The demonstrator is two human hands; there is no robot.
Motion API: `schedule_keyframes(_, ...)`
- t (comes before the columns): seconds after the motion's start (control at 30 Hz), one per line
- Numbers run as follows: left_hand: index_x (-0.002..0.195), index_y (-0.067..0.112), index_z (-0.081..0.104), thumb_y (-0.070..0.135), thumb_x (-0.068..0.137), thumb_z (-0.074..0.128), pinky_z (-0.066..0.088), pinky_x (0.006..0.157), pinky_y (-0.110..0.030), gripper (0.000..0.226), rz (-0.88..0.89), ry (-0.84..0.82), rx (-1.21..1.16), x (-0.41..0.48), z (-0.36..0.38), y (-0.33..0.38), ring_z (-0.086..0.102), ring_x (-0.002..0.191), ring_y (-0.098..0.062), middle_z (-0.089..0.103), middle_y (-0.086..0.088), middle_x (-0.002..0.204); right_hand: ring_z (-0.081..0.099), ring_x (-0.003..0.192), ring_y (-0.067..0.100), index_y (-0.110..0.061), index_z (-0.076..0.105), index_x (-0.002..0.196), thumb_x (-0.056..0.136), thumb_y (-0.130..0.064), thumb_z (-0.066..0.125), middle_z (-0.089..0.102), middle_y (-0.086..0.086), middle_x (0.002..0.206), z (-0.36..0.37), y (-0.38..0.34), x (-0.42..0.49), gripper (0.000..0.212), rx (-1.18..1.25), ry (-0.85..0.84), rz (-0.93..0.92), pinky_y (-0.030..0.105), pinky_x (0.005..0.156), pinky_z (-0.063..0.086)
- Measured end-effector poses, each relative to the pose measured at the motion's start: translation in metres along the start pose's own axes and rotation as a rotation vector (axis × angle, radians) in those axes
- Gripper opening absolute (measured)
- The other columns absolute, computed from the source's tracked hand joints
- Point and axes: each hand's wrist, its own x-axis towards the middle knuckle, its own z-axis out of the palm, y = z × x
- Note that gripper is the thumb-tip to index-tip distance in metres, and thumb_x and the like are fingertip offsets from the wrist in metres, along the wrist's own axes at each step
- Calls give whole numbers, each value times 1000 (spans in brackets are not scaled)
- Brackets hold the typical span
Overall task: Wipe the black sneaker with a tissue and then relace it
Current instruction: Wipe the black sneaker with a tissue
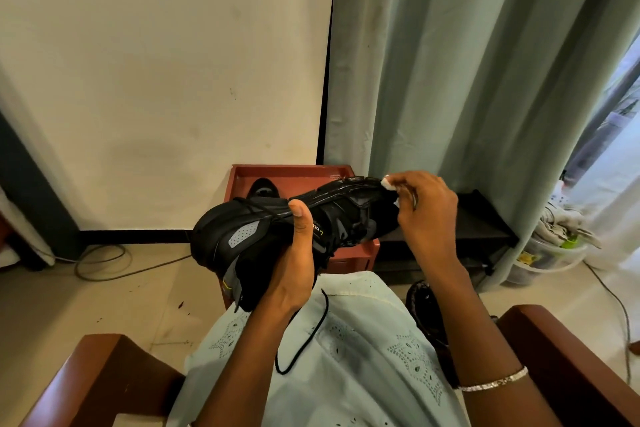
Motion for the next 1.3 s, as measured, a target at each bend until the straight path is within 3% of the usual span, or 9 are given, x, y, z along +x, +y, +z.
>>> schedule_keyframes(0.1,113,49,67,105,47,29,34,116,-41,95,-1,-27,-11,-2,2,3,54,126,-2,65,15,127,66,90,21,-10,74,100,91,3,61,73,5,95,-3,15,-3,21,14,-11,111,33,83,54)
schedule_keyframes(0.2,86,64,69,101,52,27,41,109,-35,65,11,-22,-33,-4,2,10,62,104,12,70,32,99,62,82,14,-7,72,104,86,11,57,72,5,92,-5,22,-5,29,30,-97,238,14,75,46)
schedule_keyframes(0.3,85,67,67,105,42,30,43,103,-29,68,35,-18,-54,-4,0,15,61,102,14,69,35,97,59,74,10,-6,72,101,83,16,52,66,0,84,-4,16,-5,35,106,-100,318,4,66,38)
schedule_keyframes(0.47,89,59,70,106,39,32,36,114,-39,78,1,-18,-91,-2,-3,14,58,117,3,71,26,99,65,83,12,-9,74,105,87,10,56,72,3,97,3,1,-5,32,181,145,376,14,78,51)
schedule_keyframes(0.57,86,56,72,94,57,24,38,113,-38,68,8,-10,-108,-3,-3,18,62,103,11,71,31,94,60,87,7,-11,74,106,90,7,57,68,1,100,3,-7,-6,29,165,261,315,7,79,46)
schedule_keyframes(0.8,98,47,65,75,72,19,36,115,-41,60,-3,15,-162,-2,-2,15,60,112,2,73,23,98,59,99,11,-9,72,107,93,1,60,66,2,103,-1,-14,-4,21,145,378,107,10,89,45)
schedule_keyframes(0.93,114,46,57,79,71,18,34,117,-41,67,-17,-9,-147,-2,0,12,55,121,-3,64,16,120,62,94,12,-10,74,105,93,-1,62,70,1,100,-1,-31,-10,19,200,260,4,14,85,49)
schedule_keyframes(1.17,101,26,68,55,95,10,56,73,-17,65,26,-22,-172,-1,3,10,72,92,-5,77,9,90,62,103,16,-11,73,106,91,3,63,72,-2,105,15,-76,-56,23,254,24,-192,29,91,51)
schedule_keyframes(1.3,107,25,68,62,88,14,58,78,-22,68,33,11,-212,3,-2,8,71,100,-11,77,6,98,61,108,18,-7,71,114,92,1,61,70,2,112,17,-75,-64,26,212,-1,-241,22,98,46)
